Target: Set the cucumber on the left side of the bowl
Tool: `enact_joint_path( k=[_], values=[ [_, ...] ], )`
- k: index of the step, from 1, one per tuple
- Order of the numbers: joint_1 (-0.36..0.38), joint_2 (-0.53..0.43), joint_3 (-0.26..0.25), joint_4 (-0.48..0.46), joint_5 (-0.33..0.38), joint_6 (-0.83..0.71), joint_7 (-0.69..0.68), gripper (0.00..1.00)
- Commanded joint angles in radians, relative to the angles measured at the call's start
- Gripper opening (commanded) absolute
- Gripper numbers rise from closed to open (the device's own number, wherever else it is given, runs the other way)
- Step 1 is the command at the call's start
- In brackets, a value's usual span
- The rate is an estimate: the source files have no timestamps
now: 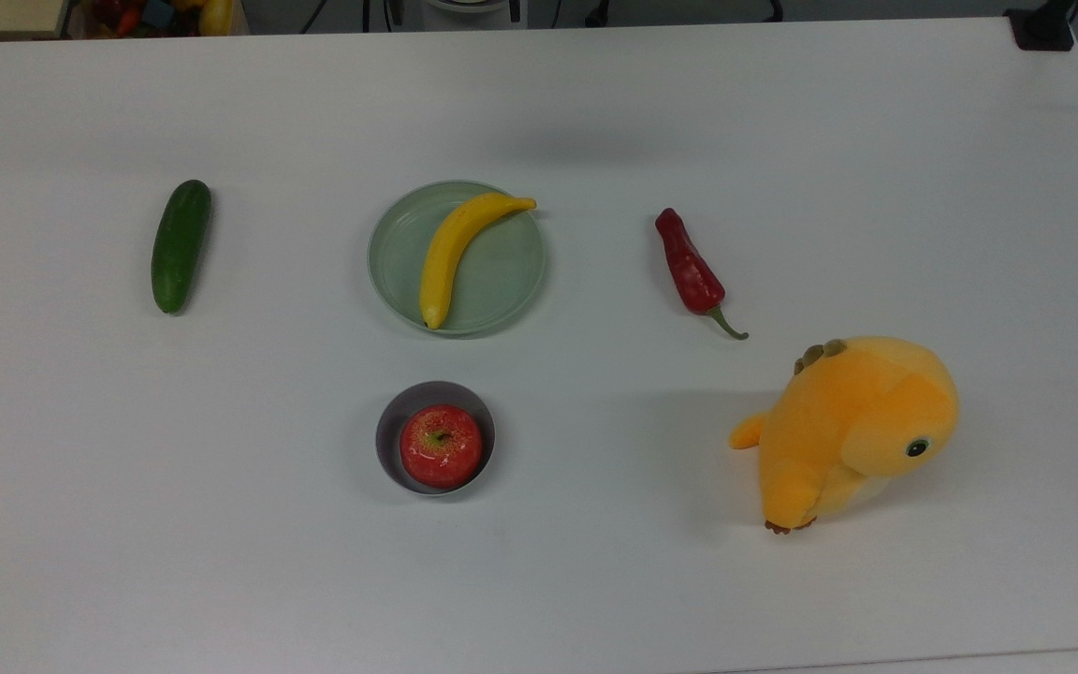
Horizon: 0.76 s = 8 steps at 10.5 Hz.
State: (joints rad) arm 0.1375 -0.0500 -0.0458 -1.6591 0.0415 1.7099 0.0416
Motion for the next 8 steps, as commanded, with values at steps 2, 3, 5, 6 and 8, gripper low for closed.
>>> enact_joint_path(
  k=[2,3,5,6,8],
  values=[
    [0.022,-0.031,-0.022,-0.03,-0.003,-0.009,-0.019,1.0],
    [0.02,-0.033,-0.022,-0.03,-0.003,-0.009,-0.02,1.0],
    [0.019,-0.031,-0.022,-0.03,-0.002,-0.009,-0.022,1.0],
    [0.019,-0.031,-0.02,-0.03,-0.002,-0.01,-0.022,1.0],
    [0.016,-0.03,-0.022,-0.03,-0.002,-0.022,-0.029,1.0]
  ],
)
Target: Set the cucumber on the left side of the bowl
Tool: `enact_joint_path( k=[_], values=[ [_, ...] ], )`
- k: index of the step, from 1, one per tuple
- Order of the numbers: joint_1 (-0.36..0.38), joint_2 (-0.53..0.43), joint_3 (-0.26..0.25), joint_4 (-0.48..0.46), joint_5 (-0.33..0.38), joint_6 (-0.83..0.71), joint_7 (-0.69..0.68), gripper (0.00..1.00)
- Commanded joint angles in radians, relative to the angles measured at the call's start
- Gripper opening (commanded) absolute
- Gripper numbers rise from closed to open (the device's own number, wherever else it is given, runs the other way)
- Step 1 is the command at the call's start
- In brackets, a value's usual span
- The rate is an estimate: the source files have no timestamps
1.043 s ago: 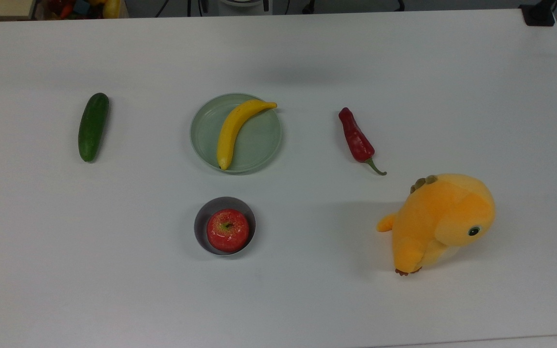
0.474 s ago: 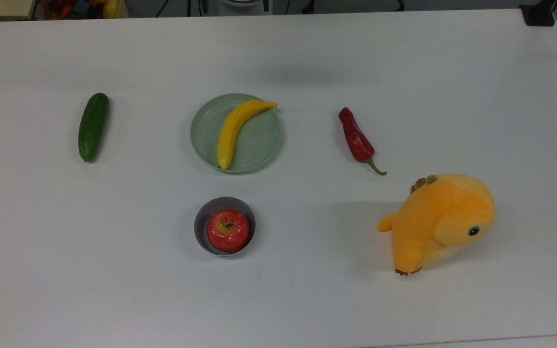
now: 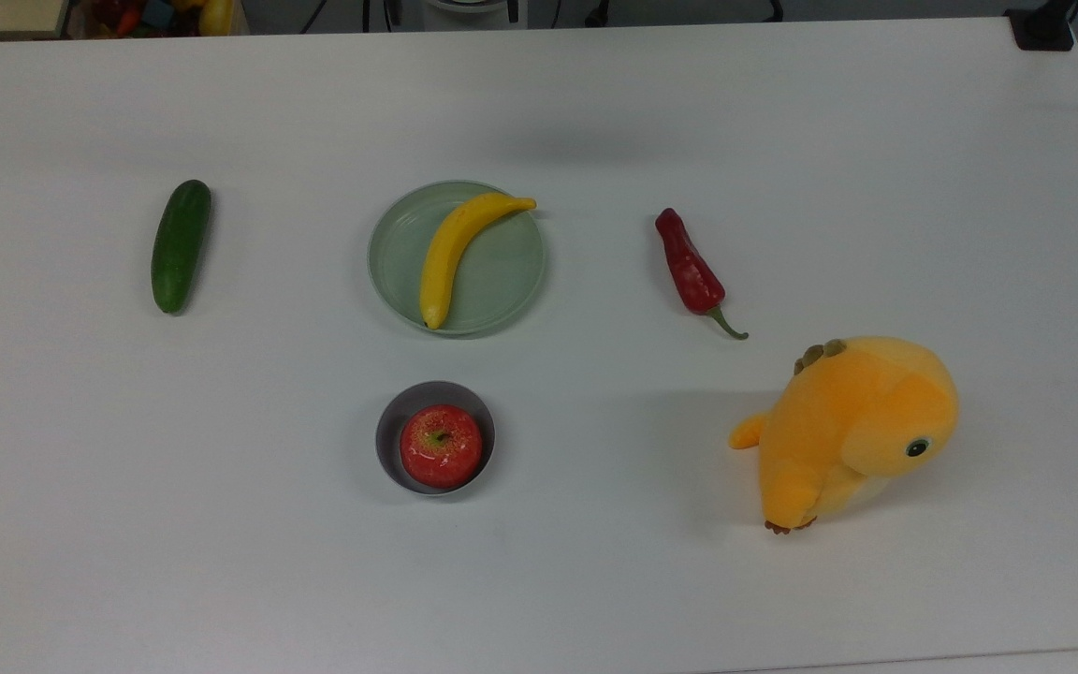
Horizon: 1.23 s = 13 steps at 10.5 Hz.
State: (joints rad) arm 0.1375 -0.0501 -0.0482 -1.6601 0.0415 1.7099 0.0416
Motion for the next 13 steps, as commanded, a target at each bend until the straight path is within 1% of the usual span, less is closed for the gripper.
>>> enact_joint_path(
  k=[1,4,6,7,8,9,11,13],
  values=[
    [0.016,-0.03,-0.019,-0.029,-0.002,-0.026,-0.032,1.0],
    [0.01,-0.021,-0.021,-0.023,-0.011,-0.027,-0.057,1.0],
    [-0.004,0.016,-0.044,-0.003,-0.023,-0.02,-0.063,1.0],
    [-0.013,0.047,-0.071,0.023,-0.052,-0.02,-0.109,1.0],
    [-0.016,0.065,-0.111,0.046,-0.057,-0.02,-0.168,1.0],
    [-0.024,0.085,-0.151,0.059,-0.054,-0.012,-0.204,1.0],
    [-0.044,0.107,-0.208,0.062,-0.055,0.078,-0.264,1.0],
    [-0.078,0.142,-0.27,0.054,-0.026,0.121,-0.391,1.0]
  ],
)
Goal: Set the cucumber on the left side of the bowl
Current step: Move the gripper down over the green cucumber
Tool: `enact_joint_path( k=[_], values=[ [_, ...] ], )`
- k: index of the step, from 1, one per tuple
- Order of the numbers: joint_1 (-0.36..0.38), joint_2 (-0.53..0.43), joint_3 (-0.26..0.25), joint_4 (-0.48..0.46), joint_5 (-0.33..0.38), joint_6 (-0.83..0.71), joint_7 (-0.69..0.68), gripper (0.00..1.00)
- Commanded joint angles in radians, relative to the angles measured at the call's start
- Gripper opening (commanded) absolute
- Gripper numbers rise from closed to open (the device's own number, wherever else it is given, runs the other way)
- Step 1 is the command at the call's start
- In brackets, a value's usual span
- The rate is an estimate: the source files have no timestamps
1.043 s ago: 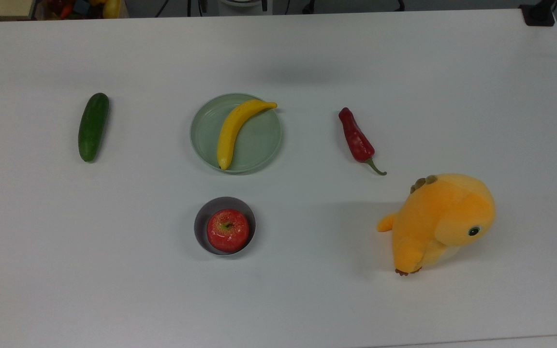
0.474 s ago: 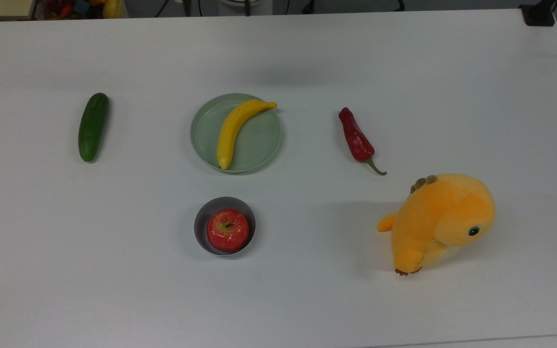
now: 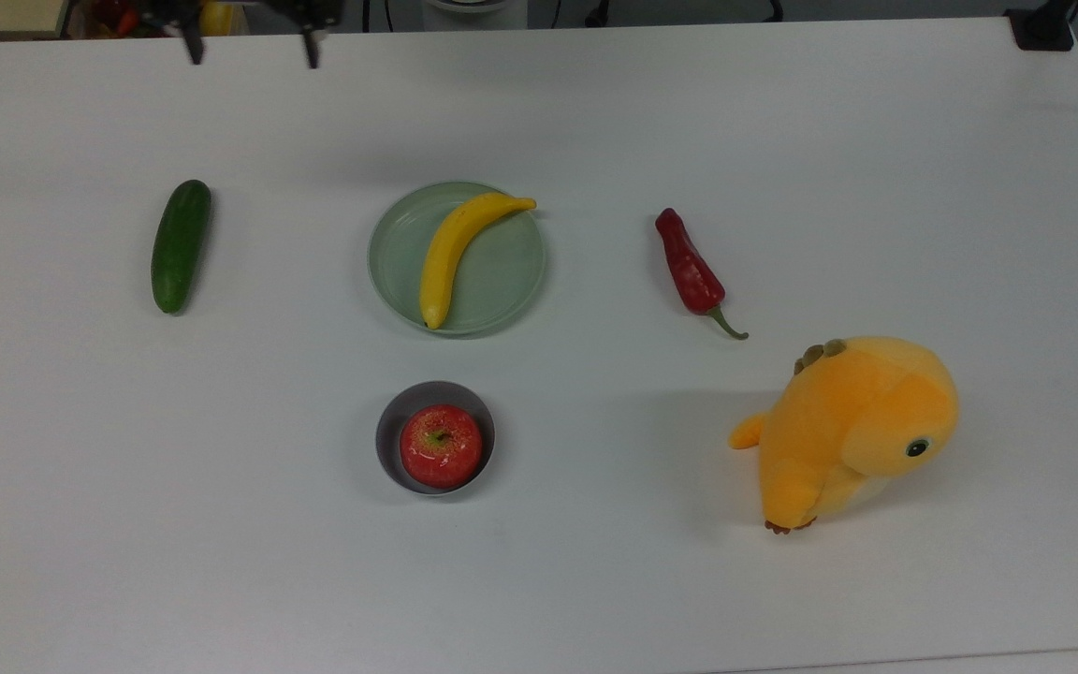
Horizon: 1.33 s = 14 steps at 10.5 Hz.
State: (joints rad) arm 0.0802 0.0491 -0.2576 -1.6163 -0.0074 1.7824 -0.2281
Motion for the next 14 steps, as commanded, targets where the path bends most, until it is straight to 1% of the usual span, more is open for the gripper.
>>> enact_joint_path(
  k=[1,3,4,7,10,14],
  values=[
    [-0.03,0.058,-0.086,-0.014,0.041,0.089,-0.157,1.0],
    [-0.059,0.096,-0.11,-0.039,0.056,0.146,-0.213,1.0],
    [-0.083,0.125,-0.111,-0.042,0.066,0.169,-0.224,1.0],
    [-0.117,0.196,-0.111,-0.097,0.067,0.274,-0.235,1.0],
    [-0.135,0.265,-0.111,-0.117,0.067,0.307,-0.235,1.0],
    [-0.145,0.305,-0.111,-0.2,0.067,0.429,-0.235,1.0]
  ],
)
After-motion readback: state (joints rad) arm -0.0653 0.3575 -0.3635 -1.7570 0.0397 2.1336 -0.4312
